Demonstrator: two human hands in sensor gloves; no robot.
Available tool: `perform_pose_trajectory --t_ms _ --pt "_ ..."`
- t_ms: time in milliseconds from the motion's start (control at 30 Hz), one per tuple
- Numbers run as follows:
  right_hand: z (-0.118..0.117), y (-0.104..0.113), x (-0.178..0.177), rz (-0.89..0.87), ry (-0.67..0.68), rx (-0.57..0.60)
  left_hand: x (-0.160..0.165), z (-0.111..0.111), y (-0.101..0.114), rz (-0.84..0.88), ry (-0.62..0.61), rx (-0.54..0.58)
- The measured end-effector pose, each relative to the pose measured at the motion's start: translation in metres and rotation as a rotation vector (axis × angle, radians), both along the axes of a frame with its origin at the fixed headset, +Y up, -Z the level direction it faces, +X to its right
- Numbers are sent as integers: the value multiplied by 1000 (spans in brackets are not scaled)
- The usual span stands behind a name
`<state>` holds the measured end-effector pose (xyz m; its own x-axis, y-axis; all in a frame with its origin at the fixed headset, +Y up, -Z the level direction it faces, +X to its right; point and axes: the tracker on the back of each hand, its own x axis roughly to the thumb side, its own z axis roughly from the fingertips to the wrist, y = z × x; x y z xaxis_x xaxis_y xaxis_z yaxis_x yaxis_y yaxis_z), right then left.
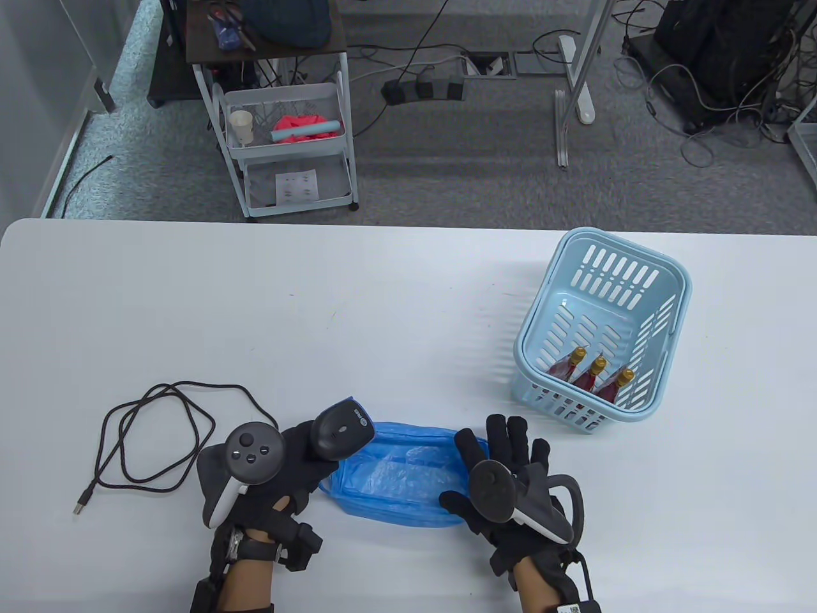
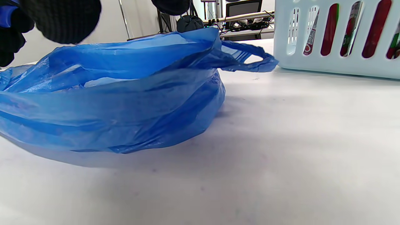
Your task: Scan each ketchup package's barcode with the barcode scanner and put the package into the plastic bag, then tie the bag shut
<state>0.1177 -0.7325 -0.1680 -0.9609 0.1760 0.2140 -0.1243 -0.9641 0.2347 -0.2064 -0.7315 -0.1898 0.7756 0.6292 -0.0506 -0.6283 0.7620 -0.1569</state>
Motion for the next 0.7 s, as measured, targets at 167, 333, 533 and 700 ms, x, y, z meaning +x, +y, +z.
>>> perform_pose_trajectory --t_ms 167,333,533,700 --pt "0 0 1 -9 -4 -1 -2 0 1 15 10 10" --pt "0 3 0 -12 -3 15 -1 0 1 3 6 9" --pt "4 16 -2 -27 -2 78 -1 0 2 -3 -1 12" --pt "3 38 5 -139 -47 188 3 -1 1 -13 -13 7"
